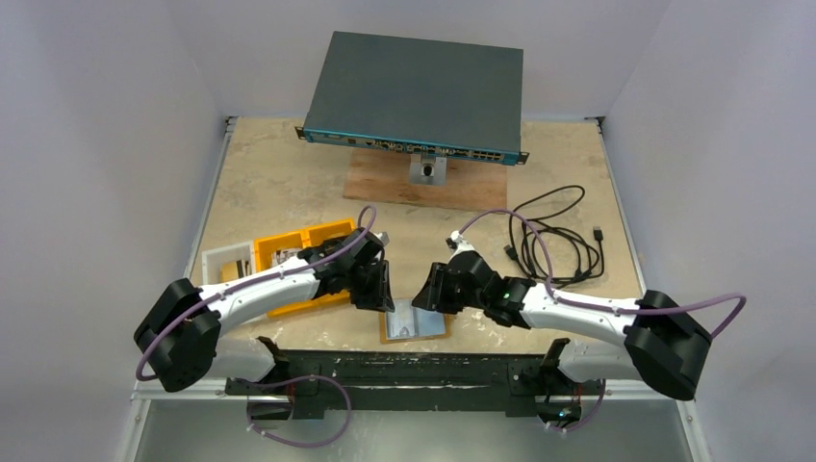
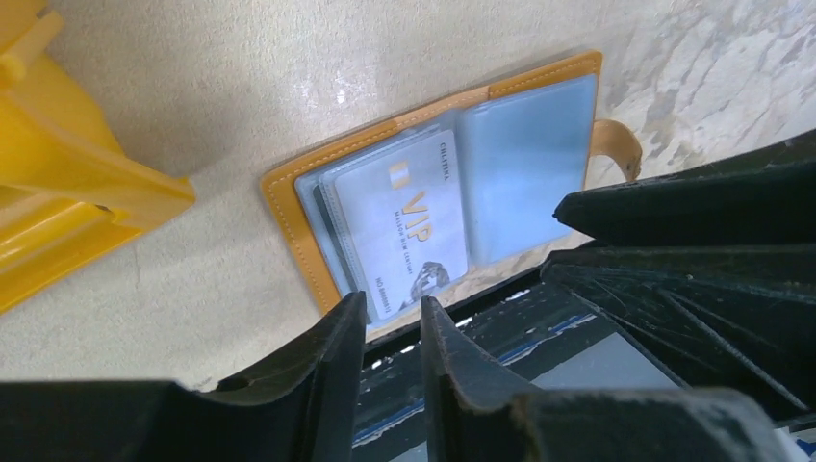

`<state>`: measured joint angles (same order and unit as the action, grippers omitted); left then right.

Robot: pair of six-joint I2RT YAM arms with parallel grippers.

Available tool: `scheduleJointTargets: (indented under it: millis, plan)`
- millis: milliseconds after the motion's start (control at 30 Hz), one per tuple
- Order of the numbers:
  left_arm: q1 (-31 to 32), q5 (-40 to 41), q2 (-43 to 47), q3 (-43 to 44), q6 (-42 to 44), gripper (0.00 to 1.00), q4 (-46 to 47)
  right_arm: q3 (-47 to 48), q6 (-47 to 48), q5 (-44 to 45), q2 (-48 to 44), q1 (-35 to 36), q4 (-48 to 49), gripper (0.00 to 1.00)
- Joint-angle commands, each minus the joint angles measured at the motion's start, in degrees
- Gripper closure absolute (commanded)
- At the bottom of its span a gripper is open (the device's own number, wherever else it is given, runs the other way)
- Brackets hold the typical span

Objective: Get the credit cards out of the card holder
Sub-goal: Remove the credit card from the card holder.

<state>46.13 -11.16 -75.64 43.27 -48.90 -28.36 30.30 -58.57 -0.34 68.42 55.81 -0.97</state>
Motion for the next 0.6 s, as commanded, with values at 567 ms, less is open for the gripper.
scheduleJointTargets:
  millis: [567]
  plan:
    - [-0.3,-0.8,-5.8,-1.8,-0.3,0.94,6.3,-3.9,-0.7,-6.8,9.8,-1.4,14.1,0.70]
